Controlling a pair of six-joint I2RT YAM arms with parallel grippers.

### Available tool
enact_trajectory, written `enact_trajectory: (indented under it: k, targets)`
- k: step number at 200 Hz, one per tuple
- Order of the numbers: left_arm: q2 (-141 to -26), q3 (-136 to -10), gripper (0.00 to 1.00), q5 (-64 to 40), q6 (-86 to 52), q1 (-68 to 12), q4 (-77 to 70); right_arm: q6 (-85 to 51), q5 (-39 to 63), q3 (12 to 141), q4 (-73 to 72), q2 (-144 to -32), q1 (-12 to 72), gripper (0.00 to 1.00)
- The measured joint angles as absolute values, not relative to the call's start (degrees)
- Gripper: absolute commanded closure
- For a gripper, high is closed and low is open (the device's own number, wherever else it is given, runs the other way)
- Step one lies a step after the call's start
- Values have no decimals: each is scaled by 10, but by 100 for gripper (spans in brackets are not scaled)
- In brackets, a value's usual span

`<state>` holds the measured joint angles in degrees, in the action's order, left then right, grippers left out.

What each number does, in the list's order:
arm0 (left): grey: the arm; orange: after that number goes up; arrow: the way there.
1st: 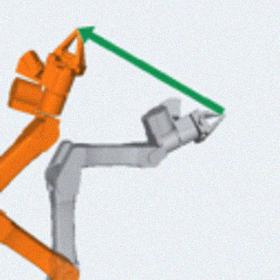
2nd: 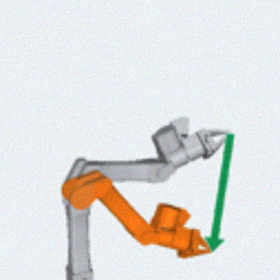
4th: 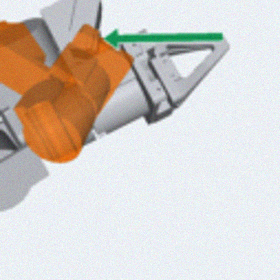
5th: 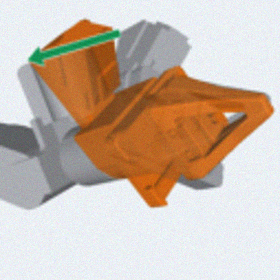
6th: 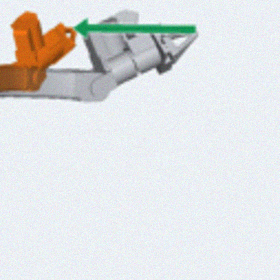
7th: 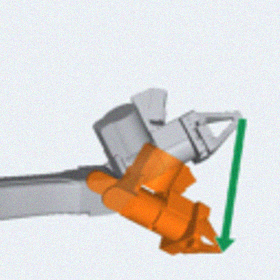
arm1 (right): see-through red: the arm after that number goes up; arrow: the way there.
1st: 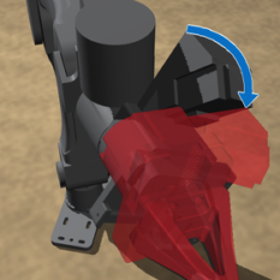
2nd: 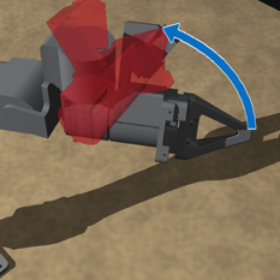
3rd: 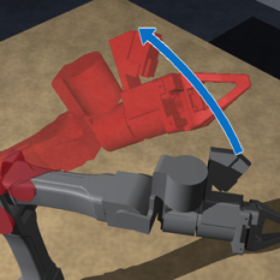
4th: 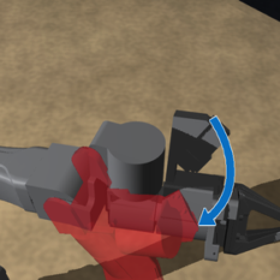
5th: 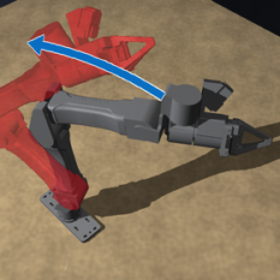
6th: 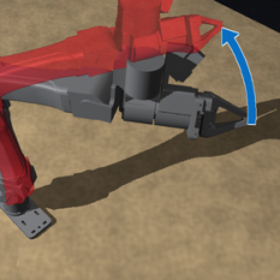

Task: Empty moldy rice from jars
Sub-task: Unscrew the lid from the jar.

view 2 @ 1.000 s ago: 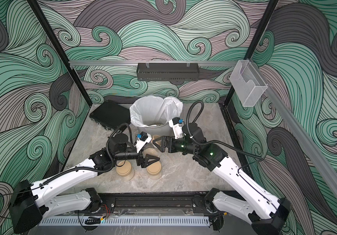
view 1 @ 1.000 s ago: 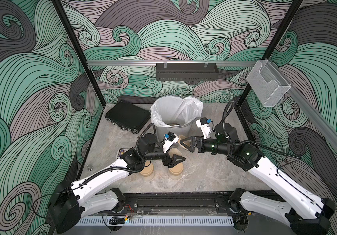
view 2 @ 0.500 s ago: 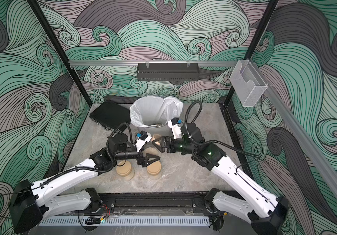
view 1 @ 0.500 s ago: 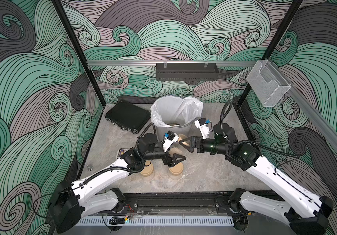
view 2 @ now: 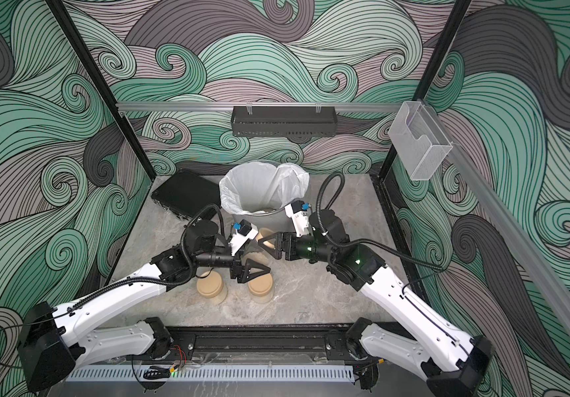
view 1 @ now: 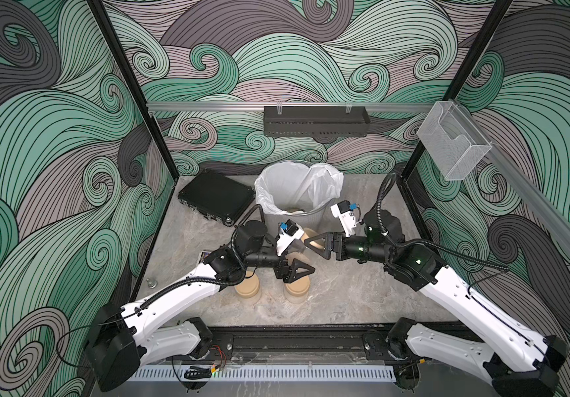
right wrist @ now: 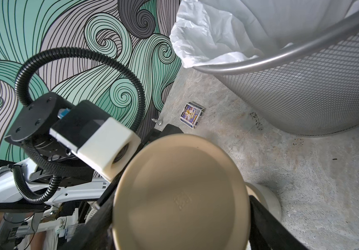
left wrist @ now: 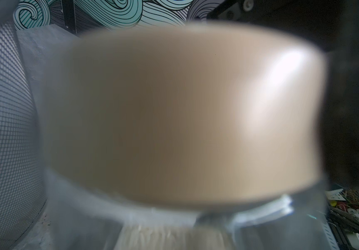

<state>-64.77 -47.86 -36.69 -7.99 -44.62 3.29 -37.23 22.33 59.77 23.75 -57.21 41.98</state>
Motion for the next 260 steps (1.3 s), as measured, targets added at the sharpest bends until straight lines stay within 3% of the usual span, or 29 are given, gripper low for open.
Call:
enact_trajectory:
  k: [142,260]
  targets:
    - [-659,-527,74,-517,-111,-439,70,-283,307,584,192,-531,414,31]
    - [-639,-535,74,-517,-70,-445,121,-244,366,567,177,-515,399,31]
